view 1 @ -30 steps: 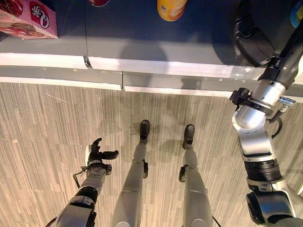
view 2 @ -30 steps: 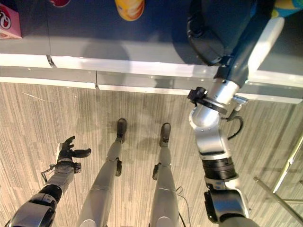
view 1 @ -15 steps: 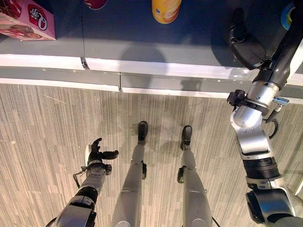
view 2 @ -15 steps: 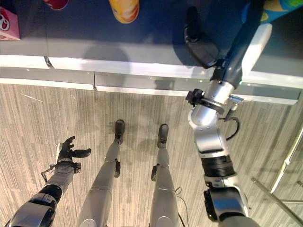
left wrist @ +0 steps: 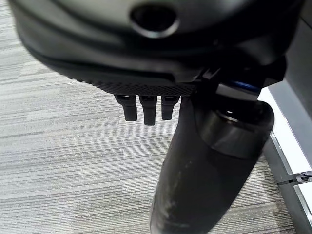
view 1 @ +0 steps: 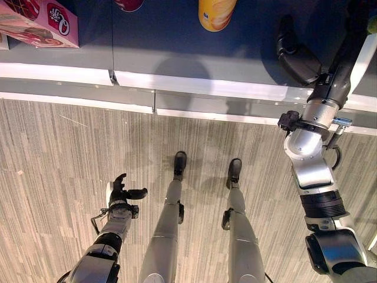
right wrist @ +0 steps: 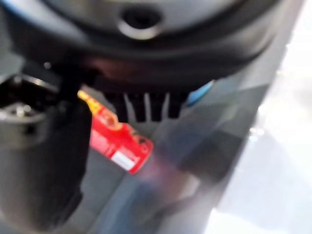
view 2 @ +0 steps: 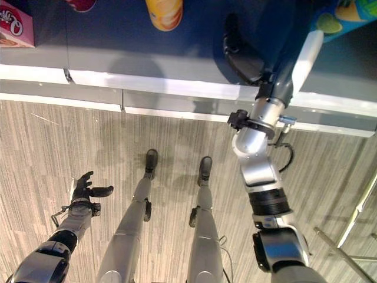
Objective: Put the goods on the table back onto the shelves and tidy them up.
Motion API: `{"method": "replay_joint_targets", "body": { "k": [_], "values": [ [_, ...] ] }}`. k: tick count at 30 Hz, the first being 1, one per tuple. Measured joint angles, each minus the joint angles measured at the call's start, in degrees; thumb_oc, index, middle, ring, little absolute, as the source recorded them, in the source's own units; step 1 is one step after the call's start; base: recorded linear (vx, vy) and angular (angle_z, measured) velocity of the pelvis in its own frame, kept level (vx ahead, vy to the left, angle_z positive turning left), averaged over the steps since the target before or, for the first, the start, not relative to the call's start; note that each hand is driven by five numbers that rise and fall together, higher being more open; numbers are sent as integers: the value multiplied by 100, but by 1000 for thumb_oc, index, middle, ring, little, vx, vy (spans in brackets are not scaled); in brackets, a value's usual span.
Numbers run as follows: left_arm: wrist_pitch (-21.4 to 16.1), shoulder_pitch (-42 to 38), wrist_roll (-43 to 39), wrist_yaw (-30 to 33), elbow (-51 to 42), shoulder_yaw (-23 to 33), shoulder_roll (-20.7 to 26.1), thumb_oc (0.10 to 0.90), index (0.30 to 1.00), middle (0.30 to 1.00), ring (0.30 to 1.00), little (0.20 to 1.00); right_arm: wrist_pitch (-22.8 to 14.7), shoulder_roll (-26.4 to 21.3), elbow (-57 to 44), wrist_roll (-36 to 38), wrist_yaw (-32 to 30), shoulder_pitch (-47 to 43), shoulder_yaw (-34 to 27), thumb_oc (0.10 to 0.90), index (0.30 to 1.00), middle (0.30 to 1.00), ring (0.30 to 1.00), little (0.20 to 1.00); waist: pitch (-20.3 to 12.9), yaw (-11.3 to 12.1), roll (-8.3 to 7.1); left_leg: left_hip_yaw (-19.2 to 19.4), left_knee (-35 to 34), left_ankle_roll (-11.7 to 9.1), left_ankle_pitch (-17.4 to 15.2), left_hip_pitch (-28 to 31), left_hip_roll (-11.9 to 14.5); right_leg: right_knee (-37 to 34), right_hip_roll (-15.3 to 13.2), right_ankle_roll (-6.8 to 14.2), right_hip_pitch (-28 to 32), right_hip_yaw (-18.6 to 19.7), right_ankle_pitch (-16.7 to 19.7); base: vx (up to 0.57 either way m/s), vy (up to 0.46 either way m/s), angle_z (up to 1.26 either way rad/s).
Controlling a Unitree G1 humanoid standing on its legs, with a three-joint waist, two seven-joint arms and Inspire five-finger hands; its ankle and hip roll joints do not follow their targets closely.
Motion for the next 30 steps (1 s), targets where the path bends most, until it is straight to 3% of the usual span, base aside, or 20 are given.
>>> {"method": "replay_joint_targets", "body": {
  "k": [30],
  "values": [
    [15,23,-65,-21,9,-3,1,800,900,900,900,900,63,-102,1047,296,-1,-599,114,800,900,900,900,900,0,81,0,-72,-90,-36,33,304,36,-2,35,-33,293,-78,-24,1,-1,0]
  ]
}}
